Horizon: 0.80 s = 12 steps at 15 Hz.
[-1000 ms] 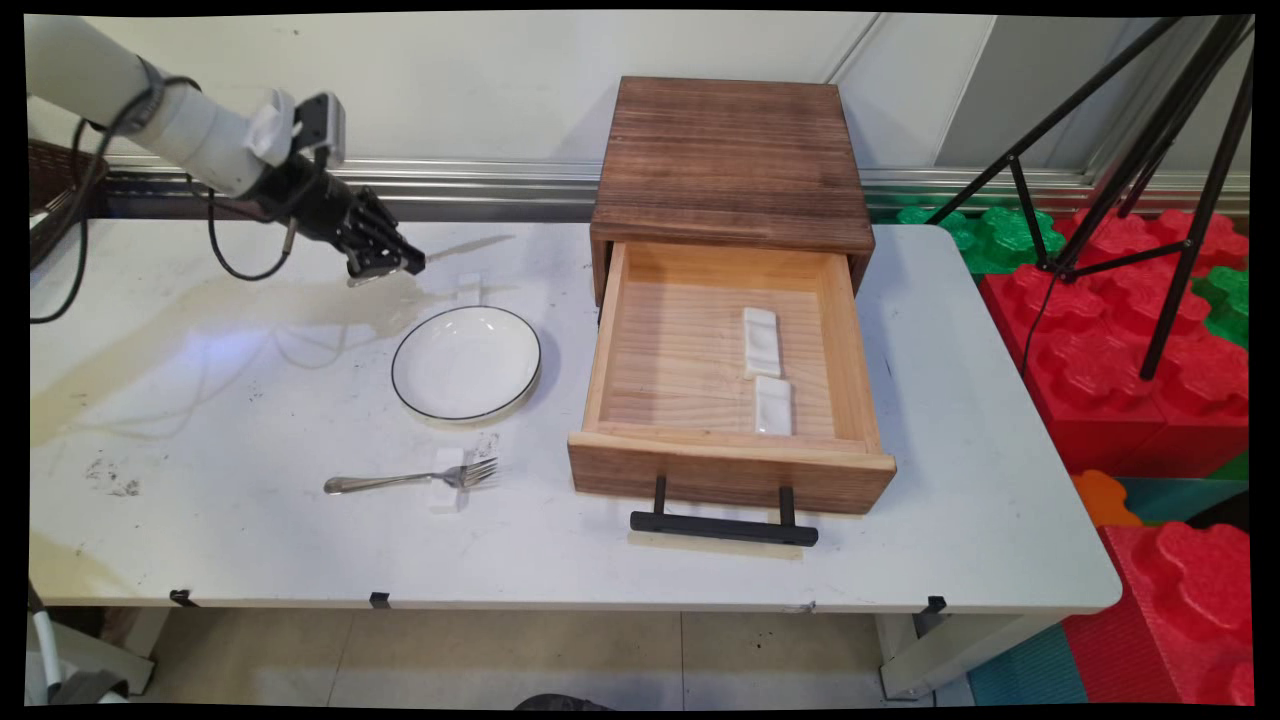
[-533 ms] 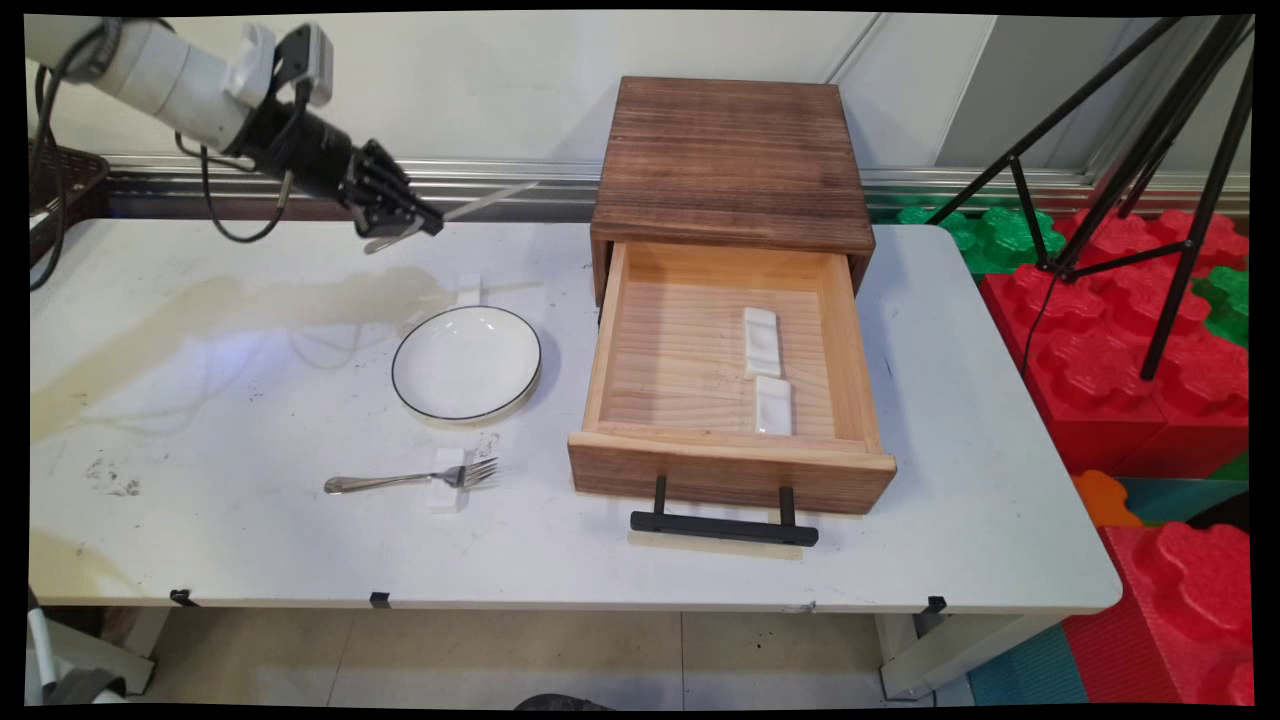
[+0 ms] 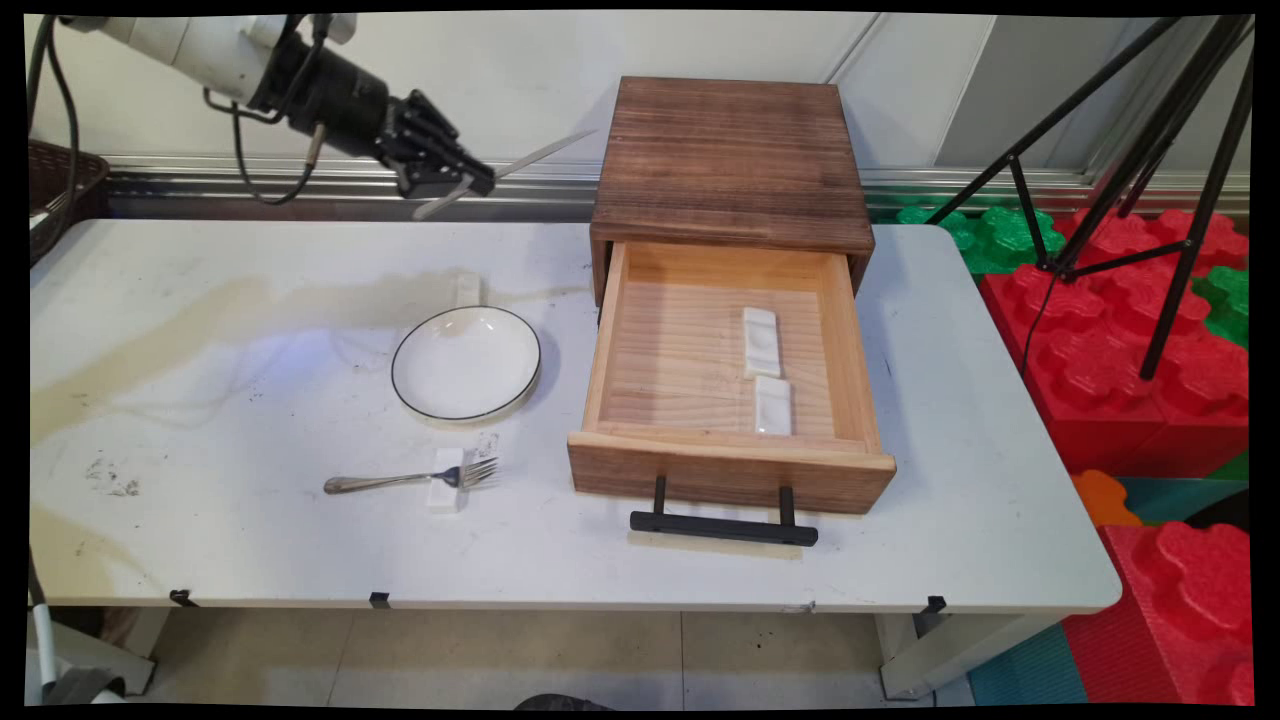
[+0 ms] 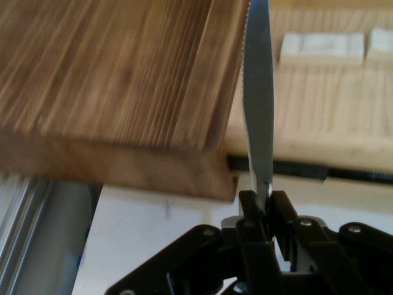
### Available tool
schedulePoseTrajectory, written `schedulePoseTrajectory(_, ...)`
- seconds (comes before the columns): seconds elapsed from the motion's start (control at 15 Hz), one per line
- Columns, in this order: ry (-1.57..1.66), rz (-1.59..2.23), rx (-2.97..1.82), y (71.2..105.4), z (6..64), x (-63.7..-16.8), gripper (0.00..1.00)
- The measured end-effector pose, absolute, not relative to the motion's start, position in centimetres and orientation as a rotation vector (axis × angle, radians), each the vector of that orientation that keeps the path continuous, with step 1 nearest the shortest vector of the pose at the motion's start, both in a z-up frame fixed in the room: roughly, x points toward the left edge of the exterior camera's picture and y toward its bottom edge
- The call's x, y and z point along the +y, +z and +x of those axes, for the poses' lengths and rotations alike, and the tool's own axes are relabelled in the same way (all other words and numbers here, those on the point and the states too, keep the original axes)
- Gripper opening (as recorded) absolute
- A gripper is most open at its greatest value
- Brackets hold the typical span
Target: Place the picked object into the drawer
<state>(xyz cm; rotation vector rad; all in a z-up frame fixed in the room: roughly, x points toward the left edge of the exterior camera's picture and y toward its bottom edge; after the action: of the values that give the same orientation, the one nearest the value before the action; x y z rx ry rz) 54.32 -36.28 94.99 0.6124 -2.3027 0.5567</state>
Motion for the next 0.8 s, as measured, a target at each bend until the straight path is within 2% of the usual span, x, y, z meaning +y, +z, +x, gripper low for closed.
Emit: schedulePoseTrajectory(0.8, 0.516, 0.516, -2.261, 96.3, 42.6, -39.8, 0.0)
